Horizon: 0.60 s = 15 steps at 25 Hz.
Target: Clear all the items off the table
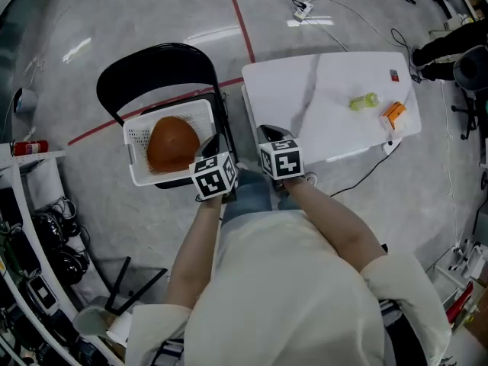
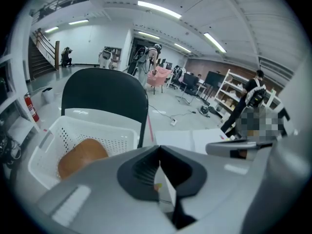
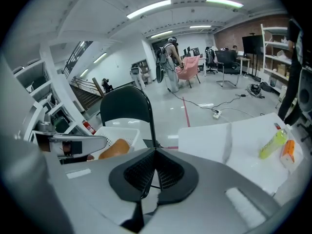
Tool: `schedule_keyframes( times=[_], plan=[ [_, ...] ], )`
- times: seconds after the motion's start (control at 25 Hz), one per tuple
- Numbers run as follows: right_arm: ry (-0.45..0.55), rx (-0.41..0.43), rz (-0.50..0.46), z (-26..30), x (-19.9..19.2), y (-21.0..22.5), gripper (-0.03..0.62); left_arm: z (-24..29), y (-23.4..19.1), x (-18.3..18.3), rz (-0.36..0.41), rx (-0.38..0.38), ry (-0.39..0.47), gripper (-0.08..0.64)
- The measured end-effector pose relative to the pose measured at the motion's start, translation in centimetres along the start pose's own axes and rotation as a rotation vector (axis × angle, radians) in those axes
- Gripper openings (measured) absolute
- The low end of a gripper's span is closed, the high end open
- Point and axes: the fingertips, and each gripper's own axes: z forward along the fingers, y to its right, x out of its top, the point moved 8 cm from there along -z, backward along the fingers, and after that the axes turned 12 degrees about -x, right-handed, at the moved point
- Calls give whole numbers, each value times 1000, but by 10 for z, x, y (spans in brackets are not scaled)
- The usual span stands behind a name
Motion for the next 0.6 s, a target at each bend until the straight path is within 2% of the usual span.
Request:
schedule_keyframes(
  times=[0.2,0.6],
  plan=[
    [16,-25,53,-21,-12,48,0,16,48,-2,52,-45,-12,9],
    [59,-65,93,-72,-37,151,0,43,162,-22,84,-109,-12,9]
  ],
)
